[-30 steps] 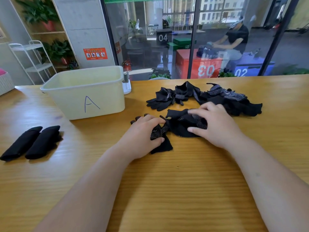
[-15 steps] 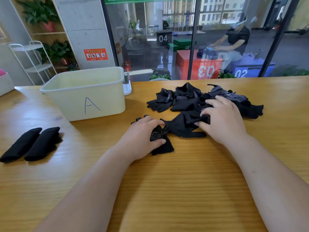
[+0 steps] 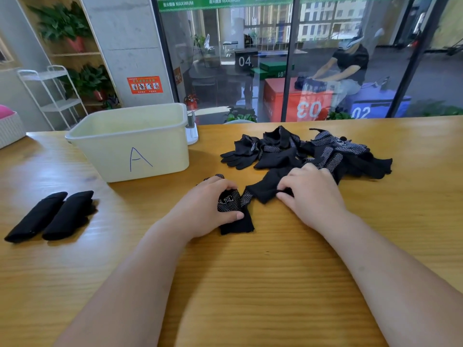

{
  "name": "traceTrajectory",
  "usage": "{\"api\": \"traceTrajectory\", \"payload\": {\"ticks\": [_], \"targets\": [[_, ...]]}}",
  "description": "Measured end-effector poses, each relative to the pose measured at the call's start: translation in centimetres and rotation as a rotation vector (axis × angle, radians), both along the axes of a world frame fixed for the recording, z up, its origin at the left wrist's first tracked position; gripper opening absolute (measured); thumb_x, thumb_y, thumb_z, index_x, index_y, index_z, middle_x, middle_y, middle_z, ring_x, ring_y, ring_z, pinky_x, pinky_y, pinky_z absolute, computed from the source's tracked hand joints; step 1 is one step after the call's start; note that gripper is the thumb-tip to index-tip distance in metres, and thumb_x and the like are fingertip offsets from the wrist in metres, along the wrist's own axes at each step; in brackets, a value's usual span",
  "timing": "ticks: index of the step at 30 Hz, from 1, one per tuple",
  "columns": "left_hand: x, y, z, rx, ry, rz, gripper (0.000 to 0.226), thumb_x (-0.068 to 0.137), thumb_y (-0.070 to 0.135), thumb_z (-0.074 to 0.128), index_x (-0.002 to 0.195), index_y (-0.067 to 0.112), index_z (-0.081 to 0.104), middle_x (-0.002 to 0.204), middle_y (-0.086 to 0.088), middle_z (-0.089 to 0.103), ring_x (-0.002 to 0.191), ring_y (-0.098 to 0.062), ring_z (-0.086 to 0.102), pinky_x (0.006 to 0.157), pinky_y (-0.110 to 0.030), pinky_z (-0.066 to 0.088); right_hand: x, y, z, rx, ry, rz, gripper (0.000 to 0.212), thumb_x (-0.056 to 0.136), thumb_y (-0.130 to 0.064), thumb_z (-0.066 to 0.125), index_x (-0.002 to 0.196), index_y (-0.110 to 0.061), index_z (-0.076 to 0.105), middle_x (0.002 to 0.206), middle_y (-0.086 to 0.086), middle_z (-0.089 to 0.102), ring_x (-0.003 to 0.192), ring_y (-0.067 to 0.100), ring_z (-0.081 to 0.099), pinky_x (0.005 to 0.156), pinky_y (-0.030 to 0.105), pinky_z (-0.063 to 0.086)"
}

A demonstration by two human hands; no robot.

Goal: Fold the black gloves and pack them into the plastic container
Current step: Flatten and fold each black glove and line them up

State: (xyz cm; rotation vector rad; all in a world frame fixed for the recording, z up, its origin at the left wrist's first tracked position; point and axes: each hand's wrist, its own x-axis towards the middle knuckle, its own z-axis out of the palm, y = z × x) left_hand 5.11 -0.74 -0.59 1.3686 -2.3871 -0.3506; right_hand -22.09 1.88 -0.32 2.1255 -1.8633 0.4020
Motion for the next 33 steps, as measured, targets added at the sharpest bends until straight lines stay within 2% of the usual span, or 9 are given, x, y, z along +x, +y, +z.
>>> {"api": "traceTrajectory", "payload": {"ticks": [4,8,11,13,19,22,26,30,33], "targets": [[1.5,0.4,-0.2,0.015,0.038,-0.024,0.067,0.086,0.06,0.082,0.145,0.042,0.055,0.141,0.023,0.049,0.13,-0.003,0.05,0.109,-0.028,0.043,-0.3,0.8,0.8,-0.224,-0.45,0.091,0.006,0.094,-0.037,0.076,0.095,-0.031,0.075,0.094,-0.014,0.065,0.095,0.014,0.057,0.081,0.035,0.048],[3.2,1.0,-0.6,-0.008,0.045,-0.028,0.057,0.088,0.058,0.08,0.138,0.041,0.06,0.132,0.022,0.051,0.127,-0.004,0.05,0.109,-0.031,0.044,1.7,1.4,2.9,-0.097,-1.262,0.188,0.01,0.099,-0.022,0.075,0.098,-0.028,0.067,0.091,-0.002,0.076,0.076,0.013,0.069,0.071,0.031,0.054],[3.8,1.5,-1.0,-0.025,0.046,-0.022,0.053,0.091,0.064,0.073,0.136,0.039,0.06,0.129,0.023,0.051,0.126,-0.002,0.048,0.109,-0.032,0.045,3.4,1.7,4.5,-0.036,-1.774,0.186,0.022,0.098,-0.005,0.074,0.112,-0.014,0.06,0.103,0.011,0.075,0.085,0.022,0.077,0.076,0.032,0.062],[3.7,1.8,-1.1,-0.035,0.043,-0.01,0.054,0.091,0.066,0.071,0.136,0.038,0.06,0.13,0.023,0.05,0.128,-0.002,0.045,0.109,-0.029,0.042,3.6,2.0,4.3,0.041,-1.866,0.081,0.034,0.097,-0.002,0.074,0.125,-0.01,0.057,0.11,0.013,0.074,0.092,0.024,0.08,0.084,0.04,0.065],[3.5,2.3,-0.6,-0.038,0.004,0.004,0.059,0.088,0.069,0.073,0.137,0.039,0.06,0.137,0.019,0.049,0.134,-0.005,0.041,0.112,-0.03,0.04,0.1,4.2,0.6,0.251,-0.621,-0.196,0.078,0.091,-0.052,0.075,0.156,-0.032,0.037,0.089,-0.015,0.072,0.095,0.016,0.068,0.086,0.039,0.054],[3.7,2.3,-0.5,-0.047,0.018,0.01,0.056,0.085,0.07,0.076,0.131,0.041,0.062,0.134,0.02,0.048,0.132,-0.006,0.042,0.11,-0.031,0.041,-1.3,5.0,0.6,0.118,-0.453,-0.075,0.051,0.094,-0.034,0.069,0.142,-0.043,0.057,0.107,-0.016,0.055,0.101,0.013,0.054,0.083,0.037,0.049],[3.6,2.7,-0.3,-0.121,0.007,0.009,0.036,0.084,0.065,0.079,0.108,0.041,0.068,0.114,0.02,0.052,0.113,-0.009,0.047,0.1,-0.033,0.046,-1.7,4.7,0.3,0.144,-0.155,0.12,0.061,0.086,-0.006,0.063,0.133,-0.043,0.069,0.149,-0.021,0.053,0.141,0.016,0.038,0.115,0.045,0.04],[4.5,3.8,-0.6,-0.129,-0.036,0.017,0.027,0.092,0.064,0.07,0.105,0.041,0.068,0.104,0.022,0.054,0.104,-0.006,0.05,0.092,-0.036,0.053,-0.1,5.6,0.5,0.232,0.067,0.033,0.043,0.104,-0.053,0.046,0.146,-0.05,0.054,0.138,-0.022,0.054,0.133,0.013,0.039,0.114,0.038,0.034],[5.9,4.7,-1.1,-0.163,-0.079,0.059,0.049,0.087,0.081,0.062,0.119,0.044,0.067,0.113,0.024,0.052,0.113,-0.005,0.048,0.092,-0.03,0.051,1.7,7.2,1.0,0.238,0.125,0.011,0.072,0.094,-0.083,0.024,0.144,-0.045,0.059,0.118,-0.016,0.057,0.119,0.014,0.045,0.106,0.039,0.039]]}}
